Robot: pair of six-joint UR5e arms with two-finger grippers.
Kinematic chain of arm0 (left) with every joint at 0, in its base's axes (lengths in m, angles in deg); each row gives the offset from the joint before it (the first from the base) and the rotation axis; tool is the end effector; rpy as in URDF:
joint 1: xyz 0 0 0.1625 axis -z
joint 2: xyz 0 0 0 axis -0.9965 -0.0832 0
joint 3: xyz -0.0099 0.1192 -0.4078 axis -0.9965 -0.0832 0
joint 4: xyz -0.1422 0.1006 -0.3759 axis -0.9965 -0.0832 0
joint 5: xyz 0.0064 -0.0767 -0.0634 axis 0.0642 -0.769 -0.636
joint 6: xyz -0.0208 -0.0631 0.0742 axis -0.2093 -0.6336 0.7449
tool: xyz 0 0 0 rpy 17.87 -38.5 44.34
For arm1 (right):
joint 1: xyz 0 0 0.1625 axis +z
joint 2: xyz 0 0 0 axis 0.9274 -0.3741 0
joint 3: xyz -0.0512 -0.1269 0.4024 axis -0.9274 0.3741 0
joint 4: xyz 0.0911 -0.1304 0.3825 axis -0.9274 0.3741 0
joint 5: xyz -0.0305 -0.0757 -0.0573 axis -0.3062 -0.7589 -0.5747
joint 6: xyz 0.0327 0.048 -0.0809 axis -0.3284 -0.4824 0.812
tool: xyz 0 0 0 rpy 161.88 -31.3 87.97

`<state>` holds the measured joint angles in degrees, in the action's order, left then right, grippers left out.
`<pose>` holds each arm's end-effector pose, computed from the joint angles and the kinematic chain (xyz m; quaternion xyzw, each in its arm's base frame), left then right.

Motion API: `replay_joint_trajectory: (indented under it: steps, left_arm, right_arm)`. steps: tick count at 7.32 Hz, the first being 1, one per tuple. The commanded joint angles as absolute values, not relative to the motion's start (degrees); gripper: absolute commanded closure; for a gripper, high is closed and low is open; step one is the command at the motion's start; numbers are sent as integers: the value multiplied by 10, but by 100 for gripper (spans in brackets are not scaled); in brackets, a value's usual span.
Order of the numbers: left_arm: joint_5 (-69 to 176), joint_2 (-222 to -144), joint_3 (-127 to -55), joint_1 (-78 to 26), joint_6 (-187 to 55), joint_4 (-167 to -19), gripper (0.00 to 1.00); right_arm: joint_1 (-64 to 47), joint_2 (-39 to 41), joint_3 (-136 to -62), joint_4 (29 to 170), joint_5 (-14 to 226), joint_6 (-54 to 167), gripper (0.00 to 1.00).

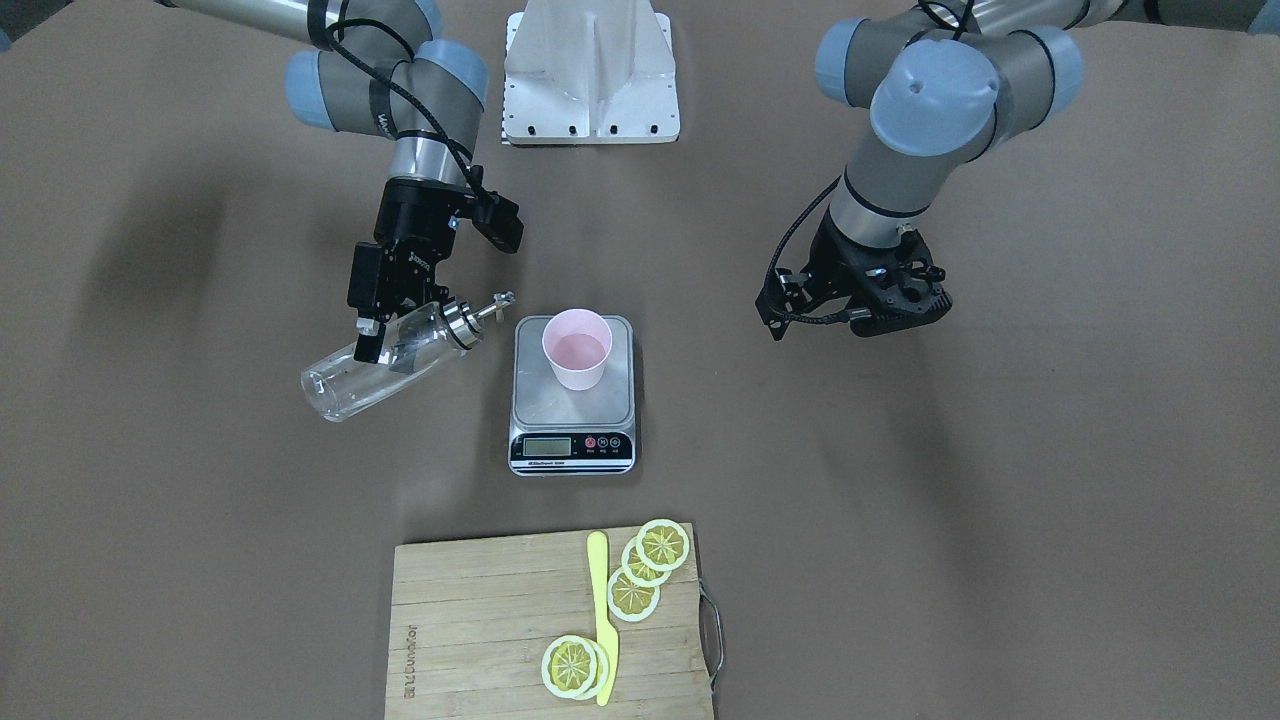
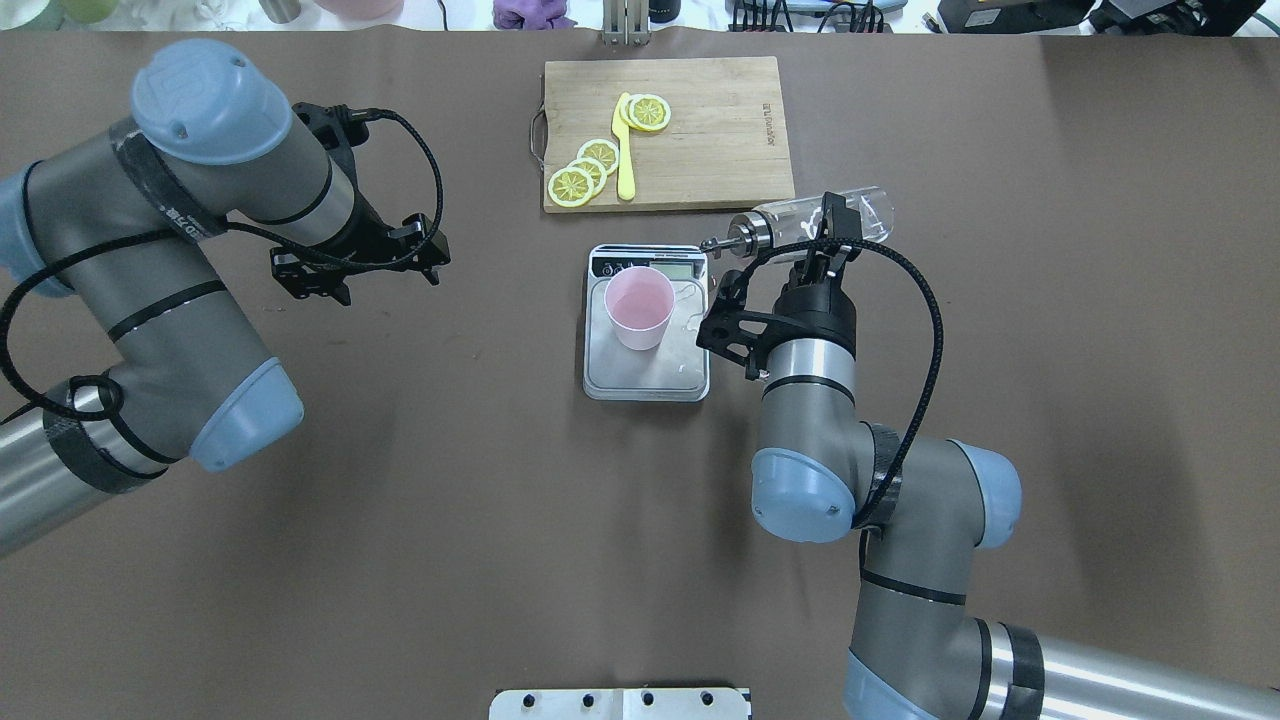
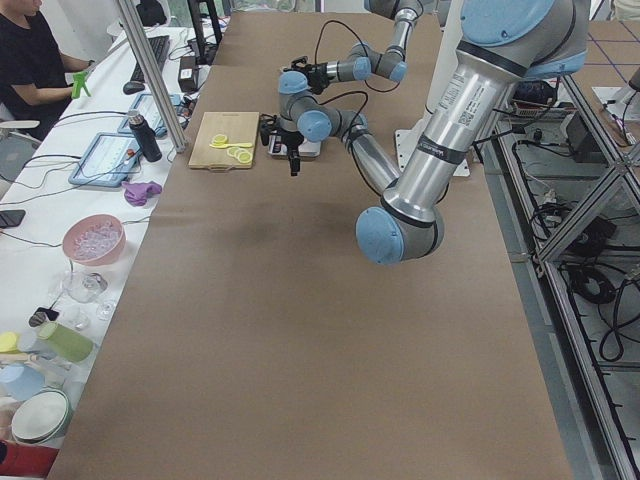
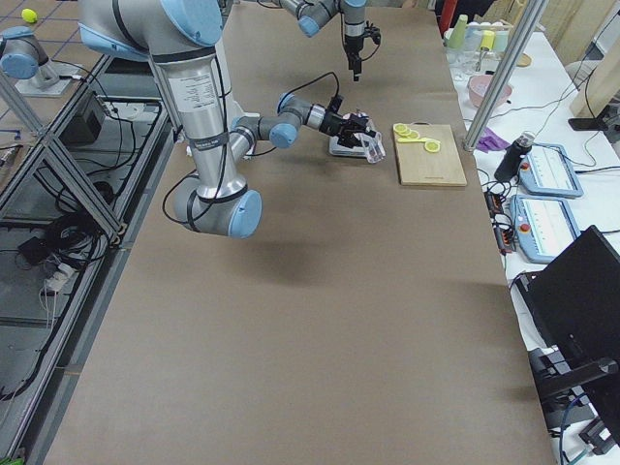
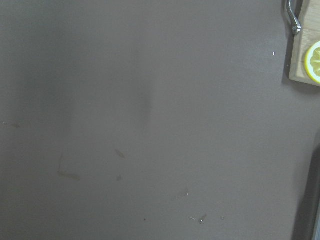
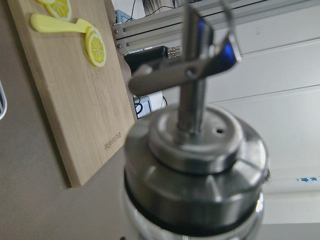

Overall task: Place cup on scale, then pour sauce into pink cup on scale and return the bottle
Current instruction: 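Tilt the sauce bottle with the right gripper, spout over the pink cup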

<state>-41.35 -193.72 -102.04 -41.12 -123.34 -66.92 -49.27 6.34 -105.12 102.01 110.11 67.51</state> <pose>0.3950 -0.5072 0.2653 -0.0005 0.4093 -0.1260 0.9036 -0.5041 -0.4055 0.2891 0.5527 0.1774 -0.2637 0.7704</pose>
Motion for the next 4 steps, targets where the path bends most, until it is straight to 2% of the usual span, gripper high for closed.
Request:
replay_joint_trajectory:
  steps: [1, 4]
  left_arm:
    - [-413, -1929, -1020, -409, -1214, -669, 2]
    - [-413, -1878, -1041, -388, -1092, -668, 2]
  right_arm:
    - [-499, 66, -1037, 1019, 1065, 744, 100]
    - [-500, 70, -1034, 1020, 1055, 790, 100]
